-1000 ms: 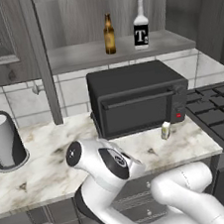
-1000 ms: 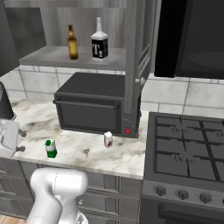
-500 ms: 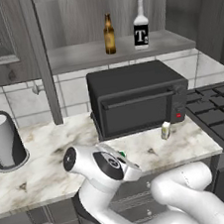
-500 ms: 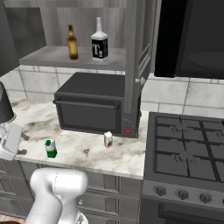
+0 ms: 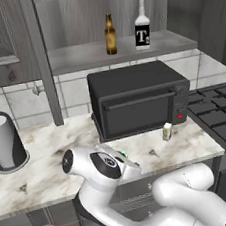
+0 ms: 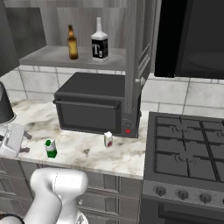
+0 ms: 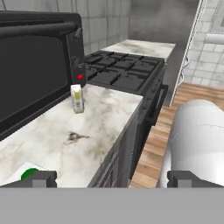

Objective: Sort all alcoholic drinks to one cabinet, and non-alcoholic drinks to the other.

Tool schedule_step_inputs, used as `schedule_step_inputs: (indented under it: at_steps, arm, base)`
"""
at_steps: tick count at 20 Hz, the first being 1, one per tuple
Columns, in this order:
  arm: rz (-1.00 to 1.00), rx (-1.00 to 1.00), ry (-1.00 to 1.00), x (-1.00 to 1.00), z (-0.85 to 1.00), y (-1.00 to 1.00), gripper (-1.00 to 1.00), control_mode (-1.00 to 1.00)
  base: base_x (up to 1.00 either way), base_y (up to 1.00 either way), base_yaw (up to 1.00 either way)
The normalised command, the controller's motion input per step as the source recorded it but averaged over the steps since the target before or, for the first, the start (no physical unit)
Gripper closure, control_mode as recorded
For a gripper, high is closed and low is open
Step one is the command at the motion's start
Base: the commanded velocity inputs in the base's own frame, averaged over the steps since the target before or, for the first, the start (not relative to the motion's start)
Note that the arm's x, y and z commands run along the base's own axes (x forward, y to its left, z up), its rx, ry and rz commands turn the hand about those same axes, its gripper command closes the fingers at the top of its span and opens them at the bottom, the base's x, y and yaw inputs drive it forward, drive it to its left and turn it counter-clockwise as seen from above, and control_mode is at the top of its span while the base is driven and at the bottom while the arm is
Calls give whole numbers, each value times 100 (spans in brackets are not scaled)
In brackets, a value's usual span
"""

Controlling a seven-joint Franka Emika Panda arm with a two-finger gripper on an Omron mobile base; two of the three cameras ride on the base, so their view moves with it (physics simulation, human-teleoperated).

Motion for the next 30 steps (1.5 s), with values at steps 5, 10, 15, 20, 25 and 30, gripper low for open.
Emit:
schedule_step_inputs:
  at_steps: [5, 10, 15, 20, 25, 30]
  arm:
    - [-5, -8, 8, 25, -4, 0, -100, -100]
    - [-6, -8, 8, 24, -8, 0, -100, -100]
    - [-5, -6, 7, 22, -18, 0, -100, -100]
    - [-3, -4, 3, 16, -31, 0, -100, -100]
    - [-1, -3, 0, 16, -23, 0, -100, -100]
    - [0, -2, 0, 12, -14, 0, -100, -100]
  base:
    - [0, 0, 0]
    - [0, 0, 0]
    - [0, 0, 0]
    - [0, 0, 0]
    - [0, 0, 0]
    - [0, 0, 0]
